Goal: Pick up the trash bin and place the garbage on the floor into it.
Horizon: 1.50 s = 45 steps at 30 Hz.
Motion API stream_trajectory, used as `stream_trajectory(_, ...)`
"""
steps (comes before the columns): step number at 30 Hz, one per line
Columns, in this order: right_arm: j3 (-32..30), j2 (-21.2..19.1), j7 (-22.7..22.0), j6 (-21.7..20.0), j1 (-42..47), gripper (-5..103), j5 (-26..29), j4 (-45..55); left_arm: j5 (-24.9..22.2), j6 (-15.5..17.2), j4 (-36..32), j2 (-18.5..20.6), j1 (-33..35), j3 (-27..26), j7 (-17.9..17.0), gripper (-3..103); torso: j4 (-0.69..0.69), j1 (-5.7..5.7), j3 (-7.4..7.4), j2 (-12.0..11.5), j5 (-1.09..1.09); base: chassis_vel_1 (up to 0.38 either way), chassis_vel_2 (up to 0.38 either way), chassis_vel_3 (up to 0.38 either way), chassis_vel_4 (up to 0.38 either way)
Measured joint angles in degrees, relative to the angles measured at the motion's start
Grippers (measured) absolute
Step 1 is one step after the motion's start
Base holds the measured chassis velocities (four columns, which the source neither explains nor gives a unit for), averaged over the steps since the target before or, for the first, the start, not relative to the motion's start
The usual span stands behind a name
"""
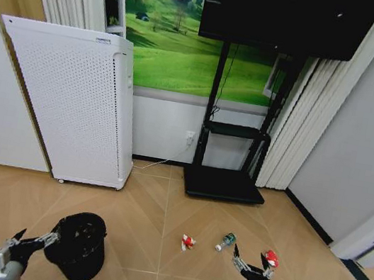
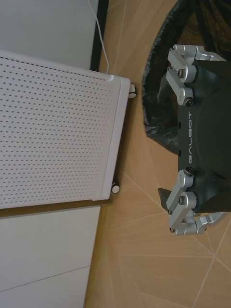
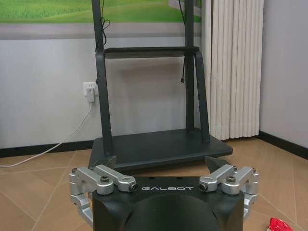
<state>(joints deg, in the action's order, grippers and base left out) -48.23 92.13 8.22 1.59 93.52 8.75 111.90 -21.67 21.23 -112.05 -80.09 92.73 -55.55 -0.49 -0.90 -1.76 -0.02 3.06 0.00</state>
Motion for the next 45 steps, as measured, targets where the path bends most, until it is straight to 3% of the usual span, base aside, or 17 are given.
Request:
stream_trajectory(11,0.19,0.0,-0.7,-0.01,-1.59,100,-0.85,-2.45,1.32,-0.85,7.72,-0.55,-1.93,0.97,1.7,100,0.01,-0.01,0.0,0.06,0.0,0.0,0.0,0.0,0.0)
stream_trajectory(18,0.77,0.0,-0.95,-0.21,-2.25,100,-1.57,-3.36,-2.11,-0.6,10.33,-0.42,-3.12,1.22,1.97,100,0.02,-0.01,0.0,0.1,0.05,0.0,0.0,0.0,0.0)
stream_trajectory(22,0.86,0.0,-1.19,-0.23,-2.49,100,-2.05,-3.96,-6.32,3.71,7.44,-1.18,-3.87,2.19,-1.26,100,0.0,-0.03,0.01,0.09,-0.06,0.0,0.0,0.0,0.0)
stream_trajectory(26,0.87,0.0,-1.29,-0.23,-2.47,100,-2.21,-4.31,-8.07,7.49,2.8,-1.61,-3.15,2.11,-3.86,100,0.0,-0.03,0.01,0.1,-0.02,0.0,0.0,0.0,0.0)
stream_trajectory(32,0.94,0.0,-1.42,-0.23,-2.82,100,-2.39,-5.03,-8.95,10.0,-0.35,-1.34,-2.13,1.34,-5.86,100,0.01,-0.03,0.02,0.11,0.0,0.0,0.0,0.0,0.0)
stream_trajectory(35,1.19,0.0,-1.47,-0.23,-3.3,100,-2.49,-5.58,-15.71,15.13,-2.32,-0.98,-1.97,0.81,-10.94,100,0.01,-0.03,0.02,0.12,0.0,0.0,0.0,0.0,0.0)
stream_trajectory(45,0.9,0.0,-1.54,0.02,-3.71,100,-2.22,-6.37,-26.36,20.1,-0.72,0.1,-4.81,0.74,-16.7,100,0.0,-0.03,0.04,0.13,0.0,0.0,0.0,0.0,0.0)
